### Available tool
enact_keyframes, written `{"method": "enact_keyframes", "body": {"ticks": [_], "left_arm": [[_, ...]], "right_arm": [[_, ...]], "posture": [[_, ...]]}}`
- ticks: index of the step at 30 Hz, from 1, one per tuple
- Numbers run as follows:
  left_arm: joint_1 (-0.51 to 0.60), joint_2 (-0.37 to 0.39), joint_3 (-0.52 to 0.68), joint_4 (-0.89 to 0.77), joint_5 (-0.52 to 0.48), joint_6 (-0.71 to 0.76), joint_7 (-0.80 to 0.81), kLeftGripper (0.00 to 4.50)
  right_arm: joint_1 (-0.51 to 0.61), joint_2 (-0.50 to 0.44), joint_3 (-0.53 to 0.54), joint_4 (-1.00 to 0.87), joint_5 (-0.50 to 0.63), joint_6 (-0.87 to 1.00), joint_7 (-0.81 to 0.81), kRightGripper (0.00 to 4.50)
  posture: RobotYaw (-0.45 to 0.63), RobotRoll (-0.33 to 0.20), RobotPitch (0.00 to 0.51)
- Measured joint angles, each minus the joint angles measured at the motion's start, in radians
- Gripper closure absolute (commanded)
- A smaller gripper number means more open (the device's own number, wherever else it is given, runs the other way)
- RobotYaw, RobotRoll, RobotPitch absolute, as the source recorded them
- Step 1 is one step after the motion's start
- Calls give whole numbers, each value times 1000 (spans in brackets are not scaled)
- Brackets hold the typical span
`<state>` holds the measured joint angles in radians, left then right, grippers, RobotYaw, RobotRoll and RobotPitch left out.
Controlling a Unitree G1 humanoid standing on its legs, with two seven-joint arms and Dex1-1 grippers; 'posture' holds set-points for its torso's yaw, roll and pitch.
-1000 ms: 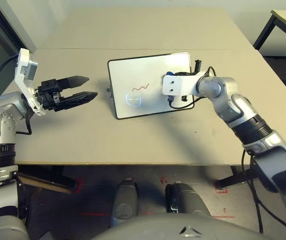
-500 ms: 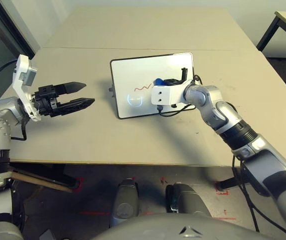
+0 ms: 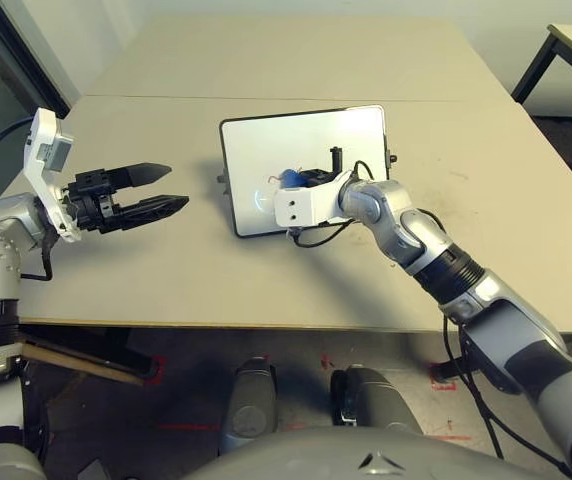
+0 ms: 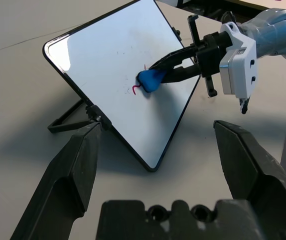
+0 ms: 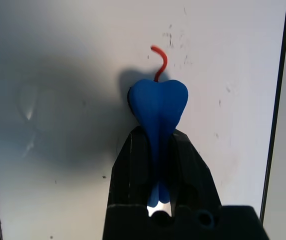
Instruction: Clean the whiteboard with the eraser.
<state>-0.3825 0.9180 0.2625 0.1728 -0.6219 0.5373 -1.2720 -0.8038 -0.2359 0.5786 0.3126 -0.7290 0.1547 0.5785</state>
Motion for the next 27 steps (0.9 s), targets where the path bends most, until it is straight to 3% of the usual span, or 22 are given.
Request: {"method": "enact_keyframes", "body": {"ticks": [5,12,20,27], "left_arm": [[-1,0,0,0,0,-1,0,0],[-14,-1,-8,3,2,-9,0,0],[-65,-9,-33,43,20,-18,-5,0],[-83,-12,-47,61,30,-26,-15,0]], "right_arm": [[-1,-14,0,8,-2,-14,-3,4173],[-16,-112,-6,7,-16,-39,-11,4173],[-17,-183,-30,6,-20,-45,-8,4173],[-17,-155,-39,8,-24,-46,-12,4173]], "posture": [[350,0,25],[323,0,29],[298,0,61],[296,0,68]]}}
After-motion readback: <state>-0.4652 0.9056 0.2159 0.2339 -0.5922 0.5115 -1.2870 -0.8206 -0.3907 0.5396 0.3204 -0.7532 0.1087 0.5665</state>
